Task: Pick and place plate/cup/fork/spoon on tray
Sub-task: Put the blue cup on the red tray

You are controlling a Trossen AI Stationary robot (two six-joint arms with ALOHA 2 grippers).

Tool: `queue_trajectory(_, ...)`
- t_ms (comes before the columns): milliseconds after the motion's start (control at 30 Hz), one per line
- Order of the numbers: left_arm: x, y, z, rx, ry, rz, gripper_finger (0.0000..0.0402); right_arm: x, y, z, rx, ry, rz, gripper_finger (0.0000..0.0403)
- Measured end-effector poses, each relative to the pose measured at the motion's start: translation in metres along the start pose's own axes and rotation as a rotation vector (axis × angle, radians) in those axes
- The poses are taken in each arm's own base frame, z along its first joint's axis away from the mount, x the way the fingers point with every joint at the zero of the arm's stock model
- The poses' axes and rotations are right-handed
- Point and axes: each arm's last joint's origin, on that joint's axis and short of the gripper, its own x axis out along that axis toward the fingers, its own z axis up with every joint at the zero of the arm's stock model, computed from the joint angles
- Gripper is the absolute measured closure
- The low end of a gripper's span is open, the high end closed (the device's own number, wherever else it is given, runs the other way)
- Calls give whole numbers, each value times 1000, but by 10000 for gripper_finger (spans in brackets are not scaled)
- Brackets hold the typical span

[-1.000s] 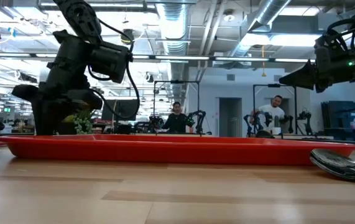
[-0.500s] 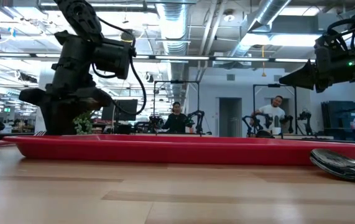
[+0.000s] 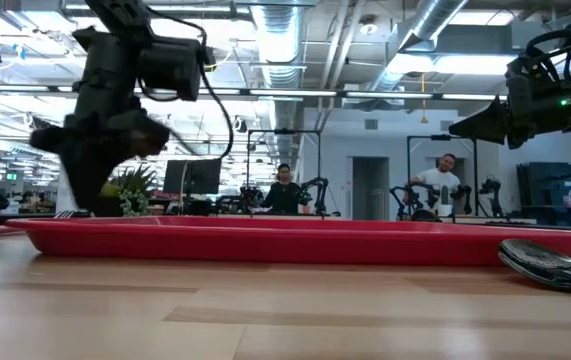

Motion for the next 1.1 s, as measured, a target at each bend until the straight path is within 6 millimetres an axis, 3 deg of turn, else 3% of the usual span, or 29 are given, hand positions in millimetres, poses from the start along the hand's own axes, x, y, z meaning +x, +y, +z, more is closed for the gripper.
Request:
queue_trajectory(200, -17, -3, 15, 183, -227, -206, 401, 0, 0, 0, 0, 0, 0, 363)
queue_trajectory(367, -19, -6, 39, 333, -439, -389, 401, 0, 0, 0, 0, 0, 0, 363)
queue_trajectory(533, -22, -15, 49, 521, -710, -533, 401, 0, 0, 0, 0, 0, 0, 363)
queue_trajectory(733, -16, -15, 47, 663, -957, -625, 401, 0, 0, 0, 0, 0, 0, 363)
queue_trajectory(1100, 2, 4, 38, 777, -1135, -672, 401, 0, 0, 0, 0, 0, 0, 363)
